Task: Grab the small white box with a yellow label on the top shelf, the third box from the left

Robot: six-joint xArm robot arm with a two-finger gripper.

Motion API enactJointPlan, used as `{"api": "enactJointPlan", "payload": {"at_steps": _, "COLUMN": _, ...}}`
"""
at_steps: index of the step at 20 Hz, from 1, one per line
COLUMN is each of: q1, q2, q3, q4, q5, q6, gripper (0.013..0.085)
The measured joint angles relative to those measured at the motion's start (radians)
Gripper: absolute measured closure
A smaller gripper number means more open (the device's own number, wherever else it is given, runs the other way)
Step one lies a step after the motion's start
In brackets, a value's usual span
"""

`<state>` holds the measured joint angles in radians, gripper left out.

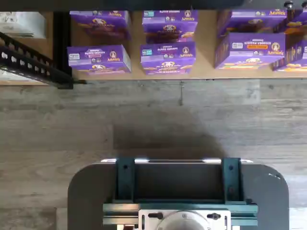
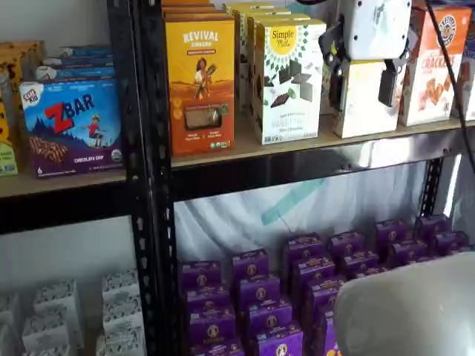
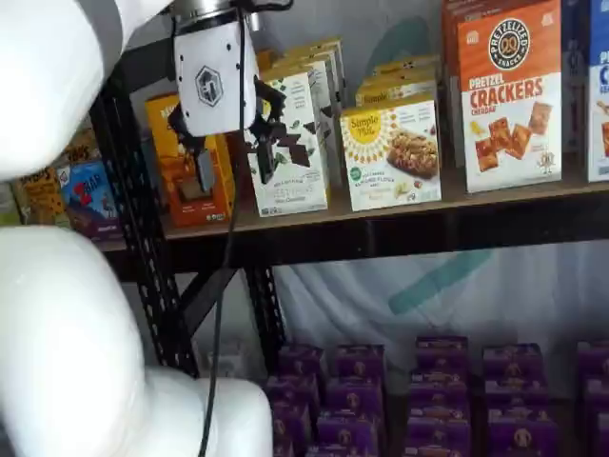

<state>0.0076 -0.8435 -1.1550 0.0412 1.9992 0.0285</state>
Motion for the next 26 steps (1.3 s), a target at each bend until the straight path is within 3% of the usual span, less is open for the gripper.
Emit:
{"api": "enactJointPlan", "payload": {"at_steps": 3, "q1": -0.035, "q2": 0.018, "q3": -0.015, "q4": 0.039, "q5": 0.033, "q6": -0.016, "gripper": 0.0130}}
{"api": "enactJointPlan", "payload": {"at_steps": 7, "q1": -0.043, "q2": 0.013, "q3": -0.012, "q4": 0.047, "q5": 0.022, "q6": -0.022, "gripper": 0.0130}}
{"api": "enactJointPlan", "payload": {"at_steps": 15, "q1": -0.040, "q2": -0.004, "q3": 0.026, "q4": -0.028, "q5": -0.111, "q6": -0.050, "gripper": 0.0130}}
{"api": "enactJointPlan", "payload": {"at_steps": 17, "q1": -0.069, "q2": 0.005, "q3": 0.032, "q4": -0.037, "q5": -0.146, "q6": -0.080, "gripper": 0.0130}}
{"api": "enactJointPlan", "payload": {"at_steps": 24, "q1": -0.259, "q2": 0.117, "q3": 0.008, "q4": -0.039, "q5": -0.329, "q6": -0.263, "gripper": 0.0130}}
{"api": "enactJointPlan", "payload": {"at_steps": 26, "q1": -0.295, "q2": 0.153, "q3": -0.009, "q4": -0.033, "q5": -0.364, "q6": -0.297, "gripper": 0.0130}}
